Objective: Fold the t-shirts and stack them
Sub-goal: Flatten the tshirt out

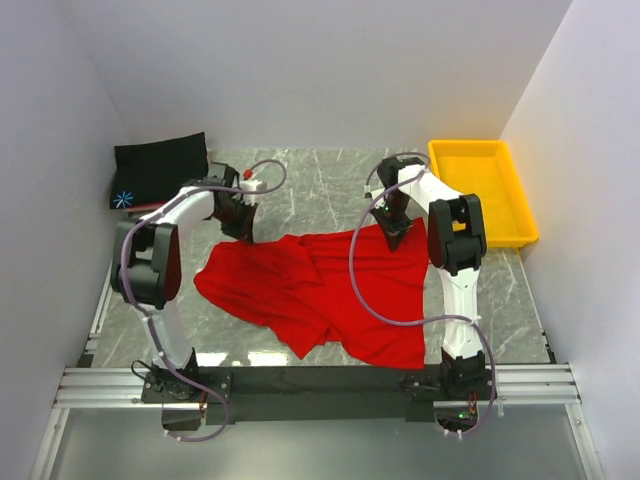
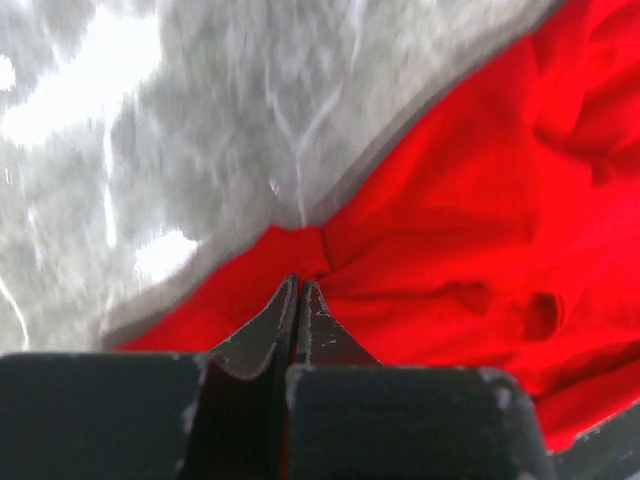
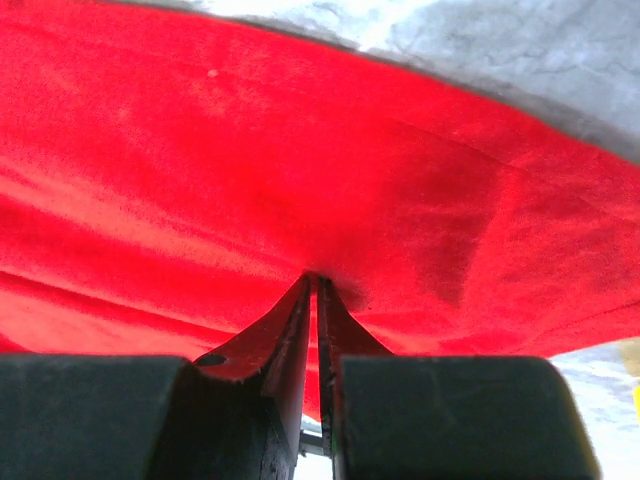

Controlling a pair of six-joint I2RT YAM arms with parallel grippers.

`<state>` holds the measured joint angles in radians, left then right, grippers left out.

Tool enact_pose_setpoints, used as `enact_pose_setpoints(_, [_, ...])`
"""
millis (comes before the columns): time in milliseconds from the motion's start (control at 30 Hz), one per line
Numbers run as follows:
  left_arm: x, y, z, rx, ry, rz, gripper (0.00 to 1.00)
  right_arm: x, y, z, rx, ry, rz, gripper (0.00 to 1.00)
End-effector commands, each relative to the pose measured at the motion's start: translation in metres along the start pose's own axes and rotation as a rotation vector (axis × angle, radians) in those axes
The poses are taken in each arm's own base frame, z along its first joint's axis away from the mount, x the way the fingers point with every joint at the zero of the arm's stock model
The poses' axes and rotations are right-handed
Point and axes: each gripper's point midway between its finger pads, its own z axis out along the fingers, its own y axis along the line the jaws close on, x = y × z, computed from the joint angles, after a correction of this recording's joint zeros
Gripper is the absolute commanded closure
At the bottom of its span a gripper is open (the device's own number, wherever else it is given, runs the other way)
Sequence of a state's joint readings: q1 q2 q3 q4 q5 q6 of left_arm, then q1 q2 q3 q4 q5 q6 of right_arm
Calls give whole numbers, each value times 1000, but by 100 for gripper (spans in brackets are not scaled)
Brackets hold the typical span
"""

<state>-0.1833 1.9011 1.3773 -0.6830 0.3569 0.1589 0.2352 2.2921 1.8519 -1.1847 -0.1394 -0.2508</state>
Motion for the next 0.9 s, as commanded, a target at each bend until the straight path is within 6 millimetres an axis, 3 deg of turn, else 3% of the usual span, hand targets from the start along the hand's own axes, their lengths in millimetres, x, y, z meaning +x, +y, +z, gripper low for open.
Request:
enact_pose_setpoints(0, [-11, 1, -39, -6, -119, -8, 99, 0, -14, 1, 71, 17, 17, 87])
enact_pose_setpoints(200, [14, -14, -76, -35, -192, 78, 94, 5, -18, 7, 92, 53, 28, 89])
enact_pose_setpoints(333, [56, -10, -68, -70, -112, 56, 88, 9, -21, 10, 107, 70, 22, 89])
enact_pose_setpoints(533, [89, -3, -60, -122, -54, 18, 68, 12, -25, 5, 126, 69, 12, 89])
enact_pose_setpoints(633, [103, 7, -58, -165, -25, -5, 66, 13, -28, 2, 144, 69, 6, 89])
enact_pose_setpoints(767, [107, 14, -61, -162, -26, -26, 68, 13, -27, -1, 134, 63, -4, 90])
enact_pose_setpoints(833, [88, 12, -75, -132, -104, -32, 63, 13, -27, -2, 132, 58, -7, 90])
enact_pose_setpoints(867, [76, 2, -80, -73, -145, -15, 58, 12, -27, -2, 133, 55, -10, 90])
